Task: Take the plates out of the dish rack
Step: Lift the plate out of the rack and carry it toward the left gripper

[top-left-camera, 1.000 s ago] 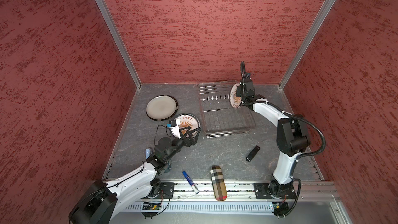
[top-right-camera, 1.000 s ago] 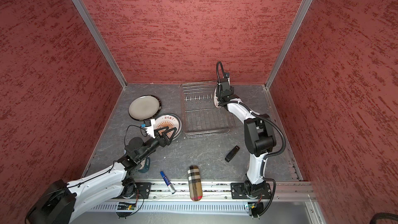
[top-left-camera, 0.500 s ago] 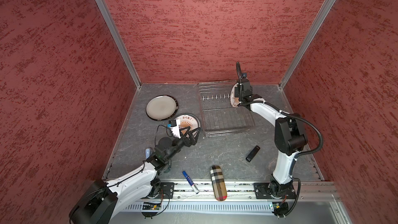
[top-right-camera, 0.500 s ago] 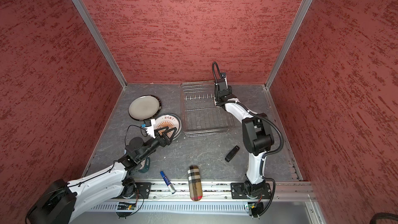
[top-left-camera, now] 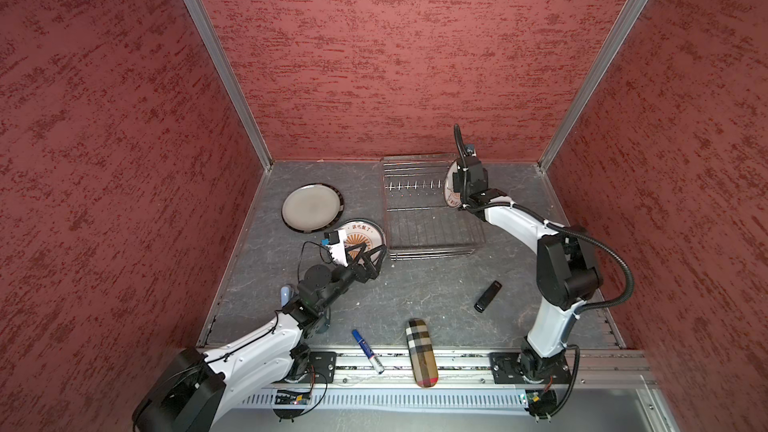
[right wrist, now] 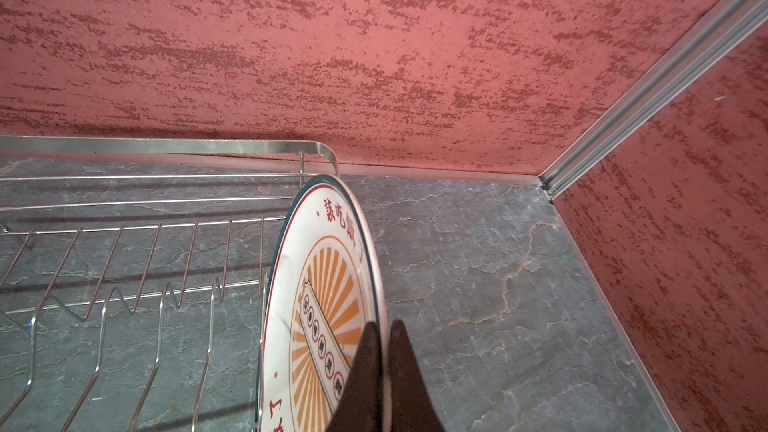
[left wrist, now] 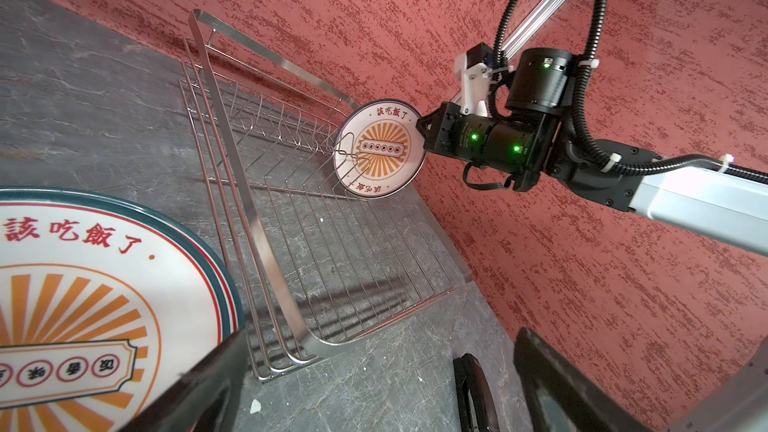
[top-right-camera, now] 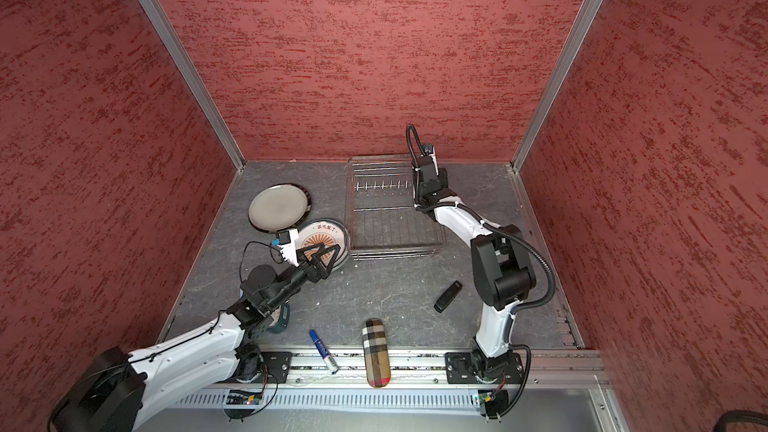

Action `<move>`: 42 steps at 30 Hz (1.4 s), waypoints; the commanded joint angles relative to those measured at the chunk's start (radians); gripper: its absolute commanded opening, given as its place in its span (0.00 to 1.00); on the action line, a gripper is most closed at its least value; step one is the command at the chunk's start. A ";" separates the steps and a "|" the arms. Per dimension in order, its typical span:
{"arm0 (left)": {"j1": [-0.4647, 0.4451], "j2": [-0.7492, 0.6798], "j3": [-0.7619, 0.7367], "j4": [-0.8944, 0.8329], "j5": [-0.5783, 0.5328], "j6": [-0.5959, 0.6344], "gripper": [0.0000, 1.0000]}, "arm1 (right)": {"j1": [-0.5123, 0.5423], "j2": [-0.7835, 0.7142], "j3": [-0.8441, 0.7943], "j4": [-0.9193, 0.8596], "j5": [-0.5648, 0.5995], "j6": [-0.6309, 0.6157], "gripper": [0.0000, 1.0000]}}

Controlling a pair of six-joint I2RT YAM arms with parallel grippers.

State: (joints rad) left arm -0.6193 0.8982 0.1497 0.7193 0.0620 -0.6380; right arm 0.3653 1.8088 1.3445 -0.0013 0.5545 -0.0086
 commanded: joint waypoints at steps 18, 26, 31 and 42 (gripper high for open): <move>-0.014 0.051 0.000 0.119 0.040 0.020 0.99 | 0.023 -0.501 -0.423 0.379 -0.031 0.090 0.03; -0.020 0.065 0.015 0.125 0.030 -0.005 0.99 | 0.012 -0.692 -0.581 0.414 -0.328 0.236 0.00; -0.031 0.089 0.010 0.174 0.047 -0.022 0.99 | 0.009 -0.763 -0.634 0.407 -0.476 0.289 0.00; -0.104 0.067 0.030 0.131 -0.038 -0.020 1.00 | 0.010 -0.766 -0.728 0.510 -0.753 0.475 0.00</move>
State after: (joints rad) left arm -0.7151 0.9722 0.1535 0.8688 0.0803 -0.6575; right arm 0.3775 1.0290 0.6250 0.3801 -0.0635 0.3740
